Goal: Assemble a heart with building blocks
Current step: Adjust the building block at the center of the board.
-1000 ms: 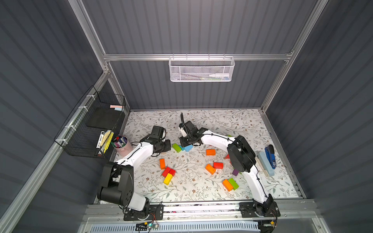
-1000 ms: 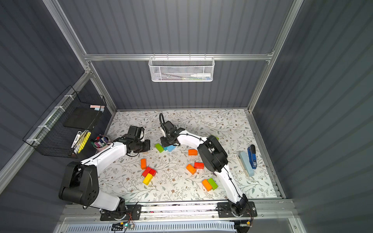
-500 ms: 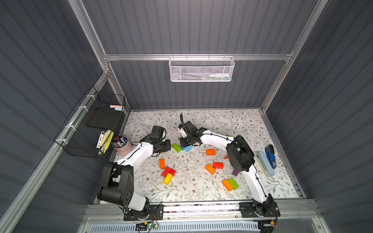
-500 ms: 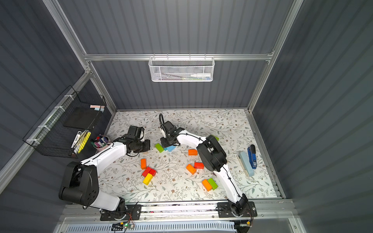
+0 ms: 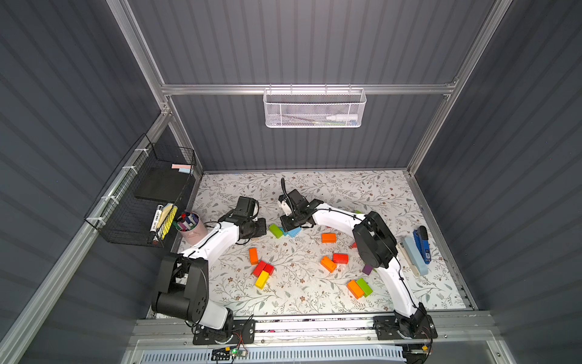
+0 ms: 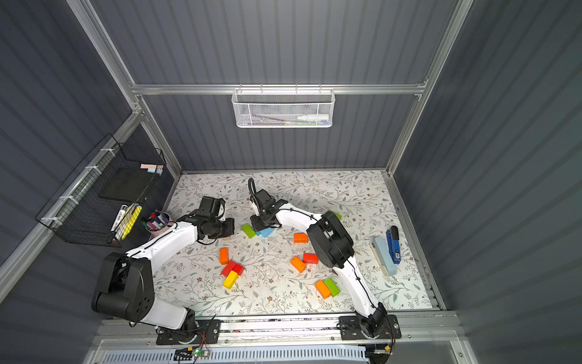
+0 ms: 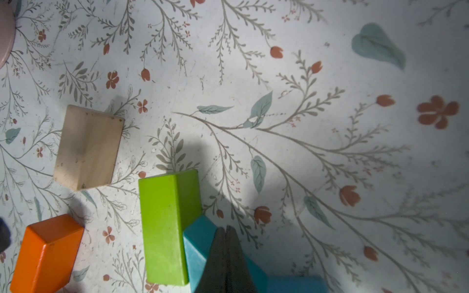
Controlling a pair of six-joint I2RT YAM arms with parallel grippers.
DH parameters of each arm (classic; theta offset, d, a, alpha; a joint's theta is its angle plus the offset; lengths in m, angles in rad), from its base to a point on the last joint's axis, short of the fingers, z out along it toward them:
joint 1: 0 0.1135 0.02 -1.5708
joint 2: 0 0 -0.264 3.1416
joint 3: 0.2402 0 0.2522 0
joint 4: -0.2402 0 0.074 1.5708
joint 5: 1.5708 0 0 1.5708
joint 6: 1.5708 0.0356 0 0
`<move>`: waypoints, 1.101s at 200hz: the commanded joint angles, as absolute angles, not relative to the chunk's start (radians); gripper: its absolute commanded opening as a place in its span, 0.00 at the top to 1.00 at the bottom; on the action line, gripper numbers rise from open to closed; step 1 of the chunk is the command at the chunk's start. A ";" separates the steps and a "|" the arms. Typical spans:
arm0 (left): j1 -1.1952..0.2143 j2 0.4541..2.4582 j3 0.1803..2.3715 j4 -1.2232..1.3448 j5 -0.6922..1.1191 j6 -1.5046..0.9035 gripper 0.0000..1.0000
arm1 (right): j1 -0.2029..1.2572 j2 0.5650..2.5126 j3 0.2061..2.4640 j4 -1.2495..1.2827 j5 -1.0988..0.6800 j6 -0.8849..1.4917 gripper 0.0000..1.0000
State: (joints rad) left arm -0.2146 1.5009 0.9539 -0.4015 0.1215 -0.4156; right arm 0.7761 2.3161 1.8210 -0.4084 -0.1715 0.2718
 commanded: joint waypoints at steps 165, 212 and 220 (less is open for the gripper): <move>-0.212 1.493 0.953 -0.405 0.156 -0.397 0.97 | 0.762 2.042 1.569 -0.399 -0.129 0.210 1.00; -0.217 1.526 0.922 -0.369 0.159 -0.423 0.96 | 0.762 1.984 1.435 -0.394 -0.090 0.227 1.00; -0.218 1.525 0.917 -0.364 0.163 -0.428 0.97 | 0.762 1.982 1.422 -0.390 -0.092 0.229 1.00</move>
State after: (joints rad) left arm -0.2150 1.5089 0.9485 -0.3866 0.1421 -0.4168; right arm 0.7654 1.9980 1.4658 -0.3878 -0.1146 0.2352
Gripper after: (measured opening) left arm 0.047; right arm 0.045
